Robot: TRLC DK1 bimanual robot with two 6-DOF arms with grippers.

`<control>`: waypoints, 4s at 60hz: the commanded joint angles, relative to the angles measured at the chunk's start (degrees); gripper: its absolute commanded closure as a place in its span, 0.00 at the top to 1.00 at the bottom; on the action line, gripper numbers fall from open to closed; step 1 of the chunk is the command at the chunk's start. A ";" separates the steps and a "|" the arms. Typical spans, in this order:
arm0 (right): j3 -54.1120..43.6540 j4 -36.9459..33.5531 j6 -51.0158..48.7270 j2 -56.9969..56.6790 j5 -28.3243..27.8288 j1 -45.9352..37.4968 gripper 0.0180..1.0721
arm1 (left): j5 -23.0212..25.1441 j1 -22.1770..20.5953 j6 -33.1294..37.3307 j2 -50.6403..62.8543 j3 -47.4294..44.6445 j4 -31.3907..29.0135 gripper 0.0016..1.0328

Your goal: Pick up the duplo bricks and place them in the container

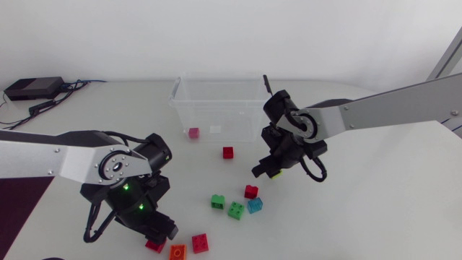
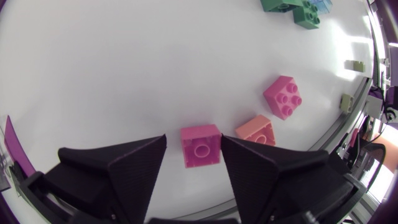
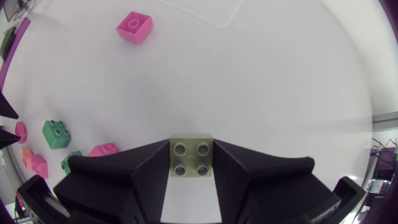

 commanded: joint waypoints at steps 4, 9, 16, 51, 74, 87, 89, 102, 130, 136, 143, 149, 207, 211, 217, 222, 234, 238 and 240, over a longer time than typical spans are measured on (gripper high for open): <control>-2.08 0.77 1.54 -2.23 0.05 -0.39 0.32 | -0.26 -0.15 -1.77 -1.63 -2.72 0.69 0.38; -2.26 0.51 1.45 -3.29 -0.13 -0.57 0.32 | -0.17 -0.85 -1.69 -1.81 -3.52 1.74 0.34; -2.70 0.42 1.28 -4.52 -0.22 -1.27 0.33 | 0.00 -2.79 -1.69 1.09 -3.87 2.36 0.30; 19.36 5.78 -0.13 -8.56 -2.59 -0.57 0.33 | -1.40 3.10 2.53 -15.17 18.11 5.88 0.10; 33.08 10.97 -2.15 9.46 -0.74 -2.06 0.50 | -1.23 9.52 0.78 -4.71 26.54 25.74 0.10; 29.74 10.00 -3.91 4.71 1.10 -2.68 0.93 | -1.32 10.22 0.95 6.54 34.28 36.02 0.10; 28.42 9.91 -4.00 3.31 1.10 -2.85 0.93 | -1.32 10.22 0.95 8.04 35.42 36.72 0.10; 16.20 3.06 -3.82 -10.14 2.77 -3.12 0.93 | -1.40 11.36 1.13 18.32 43.24 39.63 0.11; -7.09 -19.18 -0.83 -25.17 -1.01 -9.27 0.93 | -3.51 13.82 1.74 27.20 53.26 34.00 0.84; -9.38 -23.66 1.72 -27.10 -1.36 -9.97 0.93 | -3.51 14.00 2.01 23.77 53.61 30.22 0.84; -10.78 -28.32 1.45 -23.94 -4.26 -12.35 0.93 | -3.51 14.00 4.64 18.58 52.65 21.70 0.84; -11.13 -30.17 1.10 -21.83 -6.98 -14.63 0.93 | -3.43 13.74 8.69 11.38 47.46 15.54 0.84; -13.24 -39.57 1.98 -7.42 -15.33 -22.54 0.92 | -2.90 12.68 13.17 -10.16 19.16 13.87 0.86; -12.98 -39.75 4.09 -5.31 -14.81 -21.49 0.93 | -2.90 12.59 13.17 -10.33 18.90 13.87 0.86; -11.57 -41.24 4.88 -1.35 -14.10 -21.49 0.93 | -2.90 12.15 13.17 -10.60 18.28 13.87 0.86; -11.66 -42.03 5.50 0.49 -15.16 -21.75 0.92 | -2.90 11.98 13.17 -10.77 18.02 13.87 0.86; -11.22 -42.03 6.29 3.39 -15.16 -20.87 0.84 | -2.90 11.72 13.17 -10.95 17.93 13.87 0.86; -11.40 -42.03 6.38 4.10 -15.24 -20.87 0.83 | -3.07 11.54 13.17 -11.04 18.02 13.87 0.86; -11.40 -42.03 6.46 4.45 -15.33 -20.78 0.79 | -3.16 11.45 13.17 -11.04 18.11 13.79 0.86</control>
